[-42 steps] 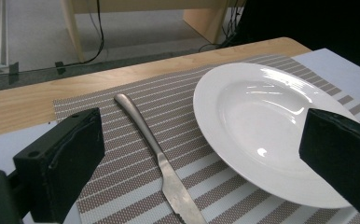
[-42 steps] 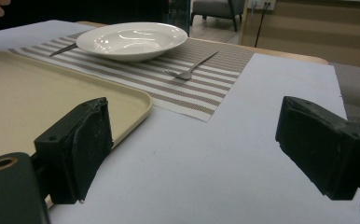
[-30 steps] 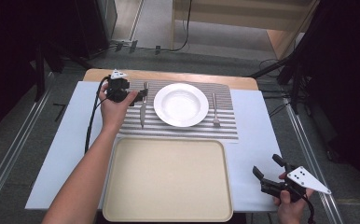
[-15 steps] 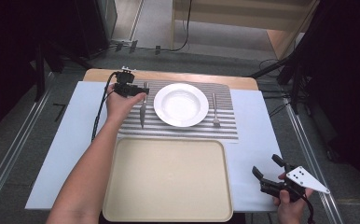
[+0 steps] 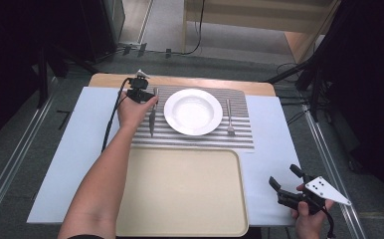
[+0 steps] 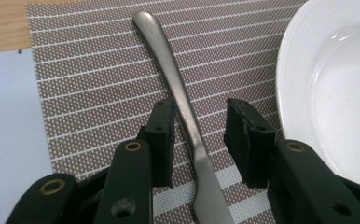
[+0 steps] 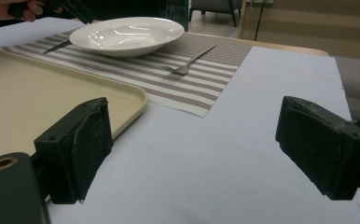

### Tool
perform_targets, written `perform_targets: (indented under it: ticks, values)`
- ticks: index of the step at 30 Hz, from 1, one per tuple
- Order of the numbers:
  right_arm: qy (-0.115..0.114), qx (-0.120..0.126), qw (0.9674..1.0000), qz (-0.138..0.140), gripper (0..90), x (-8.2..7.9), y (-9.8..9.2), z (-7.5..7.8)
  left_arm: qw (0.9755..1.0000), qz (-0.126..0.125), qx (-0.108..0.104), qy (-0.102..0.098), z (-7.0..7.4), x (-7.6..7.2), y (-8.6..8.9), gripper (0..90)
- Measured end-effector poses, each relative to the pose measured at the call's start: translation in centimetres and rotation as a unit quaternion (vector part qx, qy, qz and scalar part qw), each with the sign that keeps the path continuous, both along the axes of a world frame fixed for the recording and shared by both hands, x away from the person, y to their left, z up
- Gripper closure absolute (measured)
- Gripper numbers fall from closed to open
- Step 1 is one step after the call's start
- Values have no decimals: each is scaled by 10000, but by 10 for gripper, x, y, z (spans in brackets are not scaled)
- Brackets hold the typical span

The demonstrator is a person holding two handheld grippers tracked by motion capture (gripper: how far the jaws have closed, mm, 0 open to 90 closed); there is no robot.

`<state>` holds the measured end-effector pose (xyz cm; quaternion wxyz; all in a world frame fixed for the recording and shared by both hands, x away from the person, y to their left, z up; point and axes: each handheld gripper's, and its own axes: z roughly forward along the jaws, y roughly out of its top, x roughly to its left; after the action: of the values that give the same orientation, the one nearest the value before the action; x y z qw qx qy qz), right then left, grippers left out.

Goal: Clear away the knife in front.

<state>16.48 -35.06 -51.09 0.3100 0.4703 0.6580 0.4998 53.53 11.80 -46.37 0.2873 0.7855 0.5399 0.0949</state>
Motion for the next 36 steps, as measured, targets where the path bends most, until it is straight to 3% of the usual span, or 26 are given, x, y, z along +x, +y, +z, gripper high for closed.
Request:
perform_targets:
  ticks: [5,12,18,20,23,28,31,33,36]
  values:
    - [12,0,10000,12,98,0,0,0,9992,38,229,318,-4,4,-8,671]
    - [20,11,10000,-2,99,1,0,-1,9976,48,508,460,-14,6,-14,719]
    - [48,6,10000,-9,99,2,0,-2,9961,90,707,512,-11,7,-14,779]
    - [56,4,10000,-5,99,2,0,-2,9959,50,675,596,-10,6,-12,792]
    - [55,-1,10000,0,99,3,0,-2,9939,-39,858,692,-8,3,-10,793]
    - [61,-38,10000,10,99,4,1,-2,9902,-258,926,1014,-5,-5,-1,793]
    - [63,-47,10000,7,99,4,1,-2,9859,-509,985,1252,-4,-11,4,792]
    - [71,-38,10000,10,99,4,1,-2,9815,-628,1081,1447,-4,-13,5,791]
    - [87,-64,9999,1,99,5,1,-2,9804,-647,1104,1496,-4,-13,6,786]
